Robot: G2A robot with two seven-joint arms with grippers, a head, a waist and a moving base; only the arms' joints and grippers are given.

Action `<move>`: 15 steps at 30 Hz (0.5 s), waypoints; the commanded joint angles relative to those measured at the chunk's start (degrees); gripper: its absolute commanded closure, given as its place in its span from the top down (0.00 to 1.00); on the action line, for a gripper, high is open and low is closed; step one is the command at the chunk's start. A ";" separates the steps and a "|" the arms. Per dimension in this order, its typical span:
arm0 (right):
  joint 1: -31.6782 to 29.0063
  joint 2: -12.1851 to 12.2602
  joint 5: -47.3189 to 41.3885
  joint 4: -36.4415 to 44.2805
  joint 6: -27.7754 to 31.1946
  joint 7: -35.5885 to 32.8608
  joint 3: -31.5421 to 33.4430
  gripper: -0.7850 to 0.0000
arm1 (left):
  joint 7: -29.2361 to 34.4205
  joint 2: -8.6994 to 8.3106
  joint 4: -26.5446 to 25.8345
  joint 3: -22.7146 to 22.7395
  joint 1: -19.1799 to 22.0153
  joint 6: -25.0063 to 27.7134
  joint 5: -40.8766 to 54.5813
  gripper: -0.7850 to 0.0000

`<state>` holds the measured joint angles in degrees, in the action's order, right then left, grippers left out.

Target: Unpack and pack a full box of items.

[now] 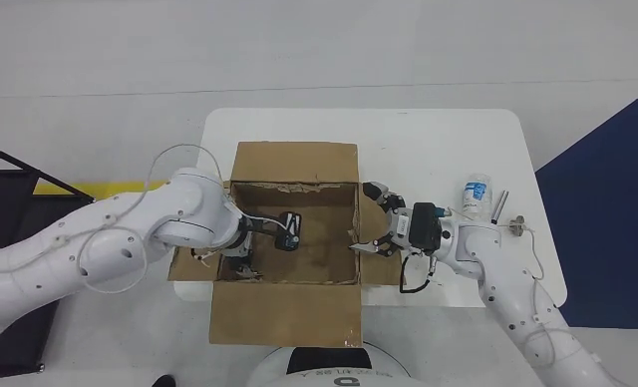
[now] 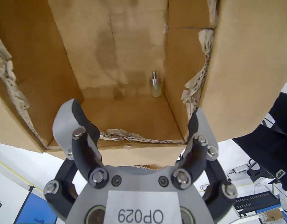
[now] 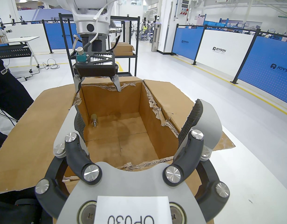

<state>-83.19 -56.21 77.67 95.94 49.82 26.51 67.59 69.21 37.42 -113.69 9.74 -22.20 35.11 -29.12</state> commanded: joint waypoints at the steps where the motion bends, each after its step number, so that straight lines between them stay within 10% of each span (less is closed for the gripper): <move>1: 0.00 0.00 0.00 0.00 0.02 0.03 0.00 1.00 | 0.42 0.09 0.70 0.00 0.36 -0.42 0.33 0.93; 7: 0.00 0.00 0.00 0.00 0.02 0.03 0.00 1.00 | 1.37 1.48 2.77 0.00 -2.56 -1.37 -1.37 0.62; 15: 0.00 0.00 0.00 0.00 0.02 0.03 0.00 1.00 | 0.05 5.24 7.80 0.00 -5.20 -0.04 -3.58 0.69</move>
<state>-83.19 -56.21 77.67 95.94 49.82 26.51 67.59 69.02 42.23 -106.37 9.74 -26.93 35.31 -32.43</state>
